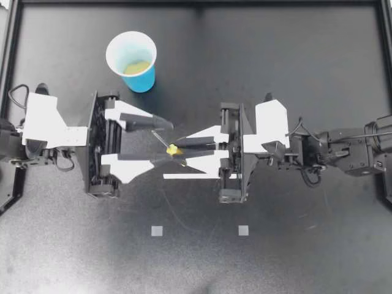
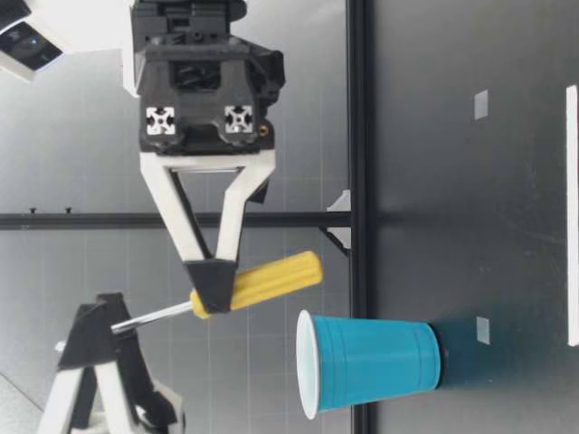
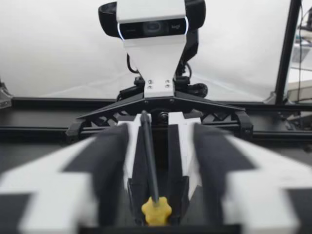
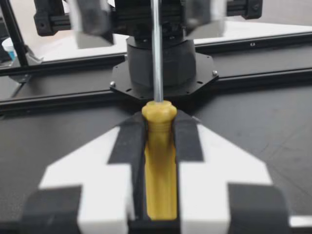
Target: Pick up the screwdriver with the right arm, hand it over to the left arm then place it into the cup.
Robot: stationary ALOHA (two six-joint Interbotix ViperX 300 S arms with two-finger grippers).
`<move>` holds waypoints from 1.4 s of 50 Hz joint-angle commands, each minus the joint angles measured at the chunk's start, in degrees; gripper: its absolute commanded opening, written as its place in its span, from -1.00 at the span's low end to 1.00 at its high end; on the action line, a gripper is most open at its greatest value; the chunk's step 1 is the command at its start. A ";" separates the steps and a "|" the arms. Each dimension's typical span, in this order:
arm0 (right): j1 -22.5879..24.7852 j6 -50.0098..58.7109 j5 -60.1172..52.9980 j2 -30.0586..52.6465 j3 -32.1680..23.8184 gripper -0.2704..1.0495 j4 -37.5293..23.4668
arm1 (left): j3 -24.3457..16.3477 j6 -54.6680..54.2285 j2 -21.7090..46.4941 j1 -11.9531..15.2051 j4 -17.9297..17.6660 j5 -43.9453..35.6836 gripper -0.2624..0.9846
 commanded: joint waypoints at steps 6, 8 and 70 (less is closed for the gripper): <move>-0.35 -0.09 -0.53 -1.49 -1.23 -0.46 0.18 | -0.79 -0.44 -0.44 -0.18 0.18 -0.35 -0.44; -0.35 -0.09 -0.53 -1.49 -1.23 -0.46 0.18 | -0.88 -0.44 -0.44 -0.18 0.18 -0.35 -0.50; -1.23 -0.18 -0.35 -15.56 8.44 0.43 2.37 | 3.60 13.27 -7.29 17.84 -4.39 3.78 -0.54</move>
